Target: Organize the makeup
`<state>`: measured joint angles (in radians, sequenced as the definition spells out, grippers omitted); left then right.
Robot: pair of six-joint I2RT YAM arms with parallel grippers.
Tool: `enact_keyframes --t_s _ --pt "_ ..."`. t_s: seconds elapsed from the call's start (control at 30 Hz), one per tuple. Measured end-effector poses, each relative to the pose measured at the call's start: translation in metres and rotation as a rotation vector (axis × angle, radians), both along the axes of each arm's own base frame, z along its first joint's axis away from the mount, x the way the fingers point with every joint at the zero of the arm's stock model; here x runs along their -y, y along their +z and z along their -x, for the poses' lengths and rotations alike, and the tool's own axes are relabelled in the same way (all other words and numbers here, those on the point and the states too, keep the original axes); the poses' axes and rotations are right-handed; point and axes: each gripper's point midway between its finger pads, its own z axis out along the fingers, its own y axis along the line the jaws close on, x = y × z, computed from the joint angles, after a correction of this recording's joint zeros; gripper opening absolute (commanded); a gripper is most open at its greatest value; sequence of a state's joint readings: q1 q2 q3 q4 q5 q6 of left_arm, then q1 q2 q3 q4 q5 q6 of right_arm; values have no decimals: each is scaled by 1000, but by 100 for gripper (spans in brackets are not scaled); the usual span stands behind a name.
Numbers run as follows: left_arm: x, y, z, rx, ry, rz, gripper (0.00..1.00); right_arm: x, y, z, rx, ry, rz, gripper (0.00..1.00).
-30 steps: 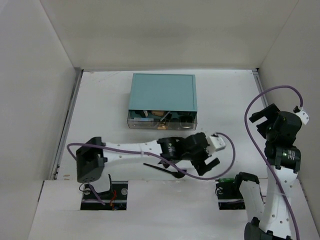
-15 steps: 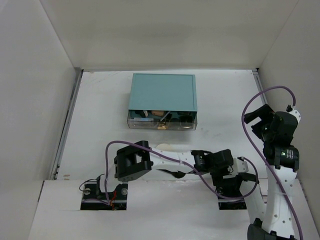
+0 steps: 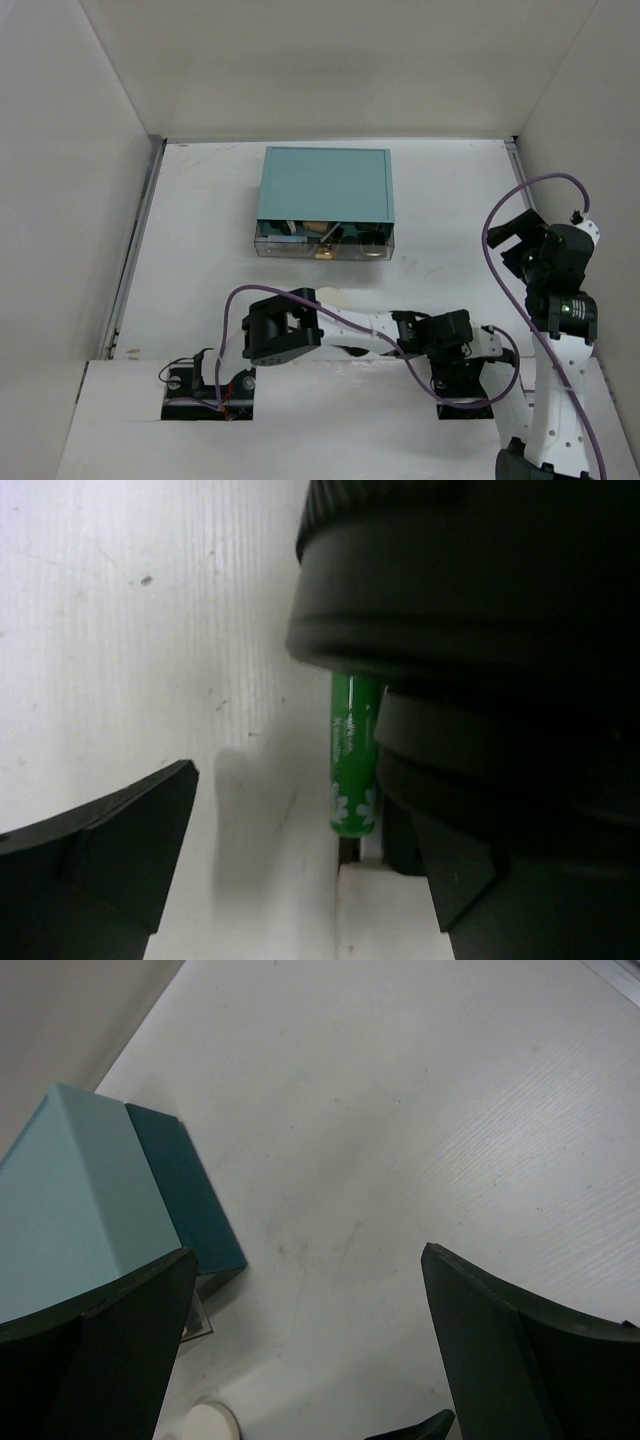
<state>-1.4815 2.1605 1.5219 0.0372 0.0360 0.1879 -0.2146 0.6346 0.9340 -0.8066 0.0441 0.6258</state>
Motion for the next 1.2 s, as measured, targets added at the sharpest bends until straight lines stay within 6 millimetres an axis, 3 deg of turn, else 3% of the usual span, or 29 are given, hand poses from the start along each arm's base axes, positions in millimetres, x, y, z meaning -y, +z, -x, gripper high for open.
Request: enact_keyframes --t_s 0.23,0.4,0.73,0.97,1.2 --pt "5 -1 5 -8 -21 0 62 0 4 1 19 0 4 100" --pt "5 -2 8 -20 -35 -7 59 -1 8 4 40 1 8 100" --pt "6 -2 8 -39 -47 -3 61 -7 9 3 44 30 -11 100" --pt "6 -2 1 -35 -45 1 77 -10 9 2 47 41 -20 100" --pt "6 -4 0 -54 -55 14 75 -10 9 1 51 46 -22 100"
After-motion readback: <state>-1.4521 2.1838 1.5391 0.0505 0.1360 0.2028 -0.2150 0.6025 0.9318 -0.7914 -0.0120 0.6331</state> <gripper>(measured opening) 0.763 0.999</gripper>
